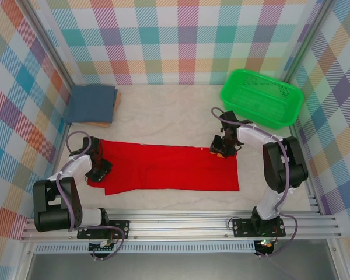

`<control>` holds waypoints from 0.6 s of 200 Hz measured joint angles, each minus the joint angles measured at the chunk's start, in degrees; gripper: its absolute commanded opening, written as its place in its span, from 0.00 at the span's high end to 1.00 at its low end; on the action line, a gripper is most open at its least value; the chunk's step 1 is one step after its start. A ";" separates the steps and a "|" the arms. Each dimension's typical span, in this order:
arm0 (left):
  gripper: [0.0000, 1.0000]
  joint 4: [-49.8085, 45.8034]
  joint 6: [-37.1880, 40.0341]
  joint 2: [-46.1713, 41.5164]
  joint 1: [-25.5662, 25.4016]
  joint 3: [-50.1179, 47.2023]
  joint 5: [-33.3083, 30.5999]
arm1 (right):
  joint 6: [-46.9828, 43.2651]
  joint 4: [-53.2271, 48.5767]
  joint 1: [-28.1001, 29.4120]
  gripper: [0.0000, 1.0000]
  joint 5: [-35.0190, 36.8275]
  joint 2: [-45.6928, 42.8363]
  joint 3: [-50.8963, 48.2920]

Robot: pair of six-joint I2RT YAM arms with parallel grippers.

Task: Fold and stack the t-shirts

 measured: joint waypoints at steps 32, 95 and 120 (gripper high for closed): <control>0.85 -0.81 0.20 -0.17 0.00 0.50 -0.22 | 0.02 -0.17 -0.35 0.69 0.68 1.84 0.07; 0.87 -3.76 -0.02 -2.27 0.00 4.04 -1.31 | 0.00 -2.34 -1.01 0.69 2.16 4.96 2.78; 0.88 -3.78 -0.04 -2.27 0.00 4.59 -1.29 | 0.00 -2.43 -1.01 0.69 2.29 5.01 2.82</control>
